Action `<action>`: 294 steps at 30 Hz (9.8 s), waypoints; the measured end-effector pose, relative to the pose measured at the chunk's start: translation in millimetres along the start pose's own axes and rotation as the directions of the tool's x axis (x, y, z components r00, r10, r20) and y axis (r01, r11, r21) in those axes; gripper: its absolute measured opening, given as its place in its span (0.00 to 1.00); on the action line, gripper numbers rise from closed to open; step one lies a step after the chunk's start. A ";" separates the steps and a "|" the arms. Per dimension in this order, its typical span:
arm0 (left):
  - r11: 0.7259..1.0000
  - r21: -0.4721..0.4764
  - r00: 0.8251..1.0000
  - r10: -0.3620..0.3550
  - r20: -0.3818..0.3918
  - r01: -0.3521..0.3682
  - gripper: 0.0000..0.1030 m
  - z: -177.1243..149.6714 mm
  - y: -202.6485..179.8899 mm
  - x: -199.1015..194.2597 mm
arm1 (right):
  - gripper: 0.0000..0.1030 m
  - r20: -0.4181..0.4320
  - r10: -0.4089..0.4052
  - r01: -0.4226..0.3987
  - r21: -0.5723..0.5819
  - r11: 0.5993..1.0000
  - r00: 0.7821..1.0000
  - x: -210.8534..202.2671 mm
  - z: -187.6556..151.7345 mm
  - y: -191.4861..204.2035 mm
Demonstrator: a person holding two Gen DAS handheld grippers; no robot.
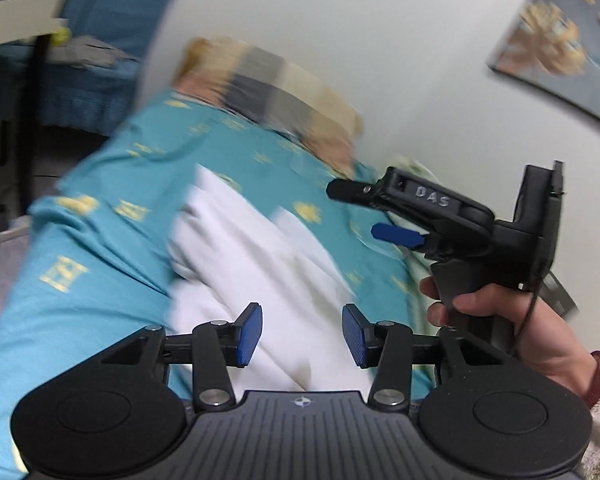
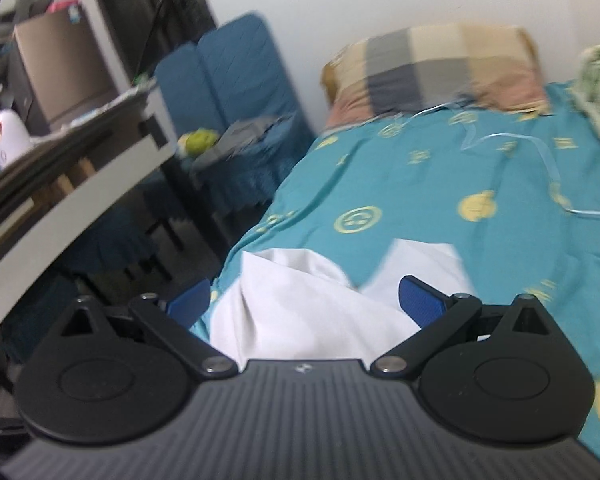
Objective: Fold clothes
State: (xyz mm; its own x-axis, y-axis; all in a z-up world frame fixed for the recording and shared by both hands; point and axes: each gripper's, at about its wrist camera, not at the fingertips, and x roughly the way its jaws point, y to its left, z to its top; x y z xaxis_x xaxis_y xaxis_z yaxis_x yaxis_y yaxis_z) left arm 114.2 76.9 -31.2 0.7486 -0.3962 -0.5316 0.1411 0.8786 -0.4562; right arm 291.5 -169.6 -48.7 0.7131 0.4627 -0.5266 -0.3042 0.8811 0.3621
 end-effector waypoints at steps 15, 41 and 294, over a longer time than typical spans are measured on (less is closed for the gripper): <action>0.966 -0.217 0.986 0.156 0.057 -0.141 0.49 35.8 92.4 33.4 | 0.08 -0.248 -0.035 0.022 -0.055 0.998 0.968 124.3 18.1 30.3; 0.999 -0.037 1.000 0.002 0.028 -0.001 0.51 -1.5 4.1 19.2 | 0.47 -0.242 0.082 -0.045 0.157 0.987 0.967 -160.3 -111.3 -18.8; 0.971 0.072 0.971 -0.221 -0.096 0.228 0.61 -45.8 -77.2 51.3 | 0.05 0.281 -0.063 0.038 0.095 0.995 0.958 -162.5 -13.6 -81.0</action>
State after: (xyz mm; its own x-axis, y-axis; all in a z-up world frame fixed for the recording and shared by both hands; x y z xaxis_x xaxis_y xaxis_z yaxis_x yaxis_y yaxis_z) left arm 112.1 -23.5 -55.9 0.6331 -0.6043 -0.4837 0.3545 0.7819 -0.5128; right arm 191.7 -314.8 -2.9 0.8798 0.3598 -0.3107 -0.2159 0.8847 0.4132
